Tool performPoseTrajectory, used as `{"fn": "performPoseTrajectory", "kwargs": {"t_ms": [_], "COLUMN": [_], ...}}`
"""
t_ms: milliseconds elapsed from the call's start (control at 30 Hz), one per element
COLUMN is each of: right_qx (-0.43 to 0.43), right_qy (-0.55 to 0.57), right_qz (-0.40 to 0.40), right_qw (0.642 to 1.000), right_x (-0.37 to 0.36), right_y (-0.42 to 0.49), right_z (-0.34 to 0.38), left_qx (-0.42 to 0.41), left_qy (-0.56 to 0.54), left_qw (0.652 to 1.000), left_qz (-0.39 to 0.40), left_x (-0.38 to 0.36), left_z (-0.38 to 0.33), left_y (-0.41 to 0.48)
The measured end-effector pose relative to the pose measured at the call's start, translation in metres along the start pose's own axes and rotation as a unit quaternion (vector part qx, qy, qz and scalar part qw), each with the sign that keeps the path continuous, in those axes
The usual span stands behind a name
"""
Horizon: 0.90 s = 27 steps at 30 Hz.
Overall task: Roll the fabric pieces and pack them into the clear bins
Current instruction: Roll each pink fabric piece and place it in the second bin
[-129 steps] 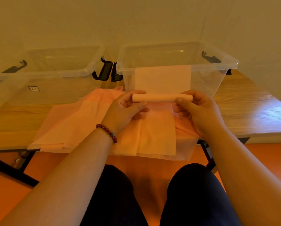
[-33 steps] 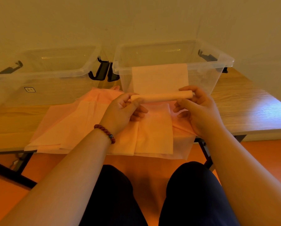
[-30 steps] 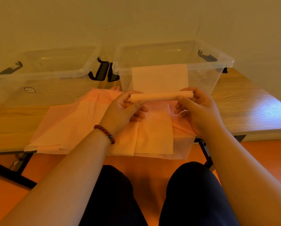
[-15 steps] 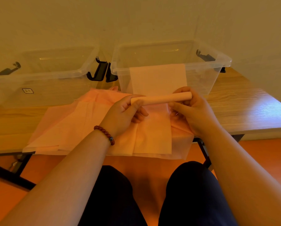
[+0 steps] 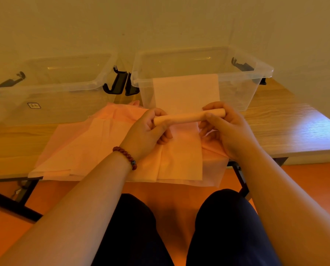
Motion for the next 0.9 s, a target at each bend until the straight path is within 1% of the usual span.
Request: {"fn": "performPoseTrajectory", "kwargs": {"t_ms": [200, 400, 567, 833, 900], "right_qx": [-0.011, -0.009, 0.001, -0.006, -0.009], "right_qy": [0.054, 0.062, 0.062, 0.065, 0.069], "right_qz": [-0.024, -0.057, -0.081, -0.079, -0.08], "right_qw": [0.998, 0.996, 0.995, 0.995, 0.994], "right_x": [0.0021, 0.0037, 0.0052, 0.0055, 0.0052], "right_y": [-0.002, -0.0026, -0.0016, 0.0, 0.0], "right_z": [0.0017, 0.001, 0.0, -0.0012, -0.0012], "left_qx": [0.014, 0.012, 0.04, 0.05, 0.048], "left_qy": [0.012, -0.017, -0.068, -0.065, -0.061], "left_qw": [1.0, 1.0, 0.996, 0.994, 0.995], "left_qz": [-0.011, -0.018, -0.051, -0.071, -0.066], "left_x": [0.0003, 0.0012, 0.0036, 0.0047, 0.0037], "left_z": [0.0004, -0.0006, 0.0023, 0.0037, 0.0043], "left_y": [-0.0001, 0.0003, 0.0015, 0.0021, 0.0021]}}
Point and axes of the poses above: each hand's wrist, its own y-axis towards the middle knuckle, its own x-axis out of the back of the hand, z = x × y, the point moved 3 cm from there along y, towards the middle knuckle, and after that the axes turned 6 degrees about -x, right-handed, at the moved point
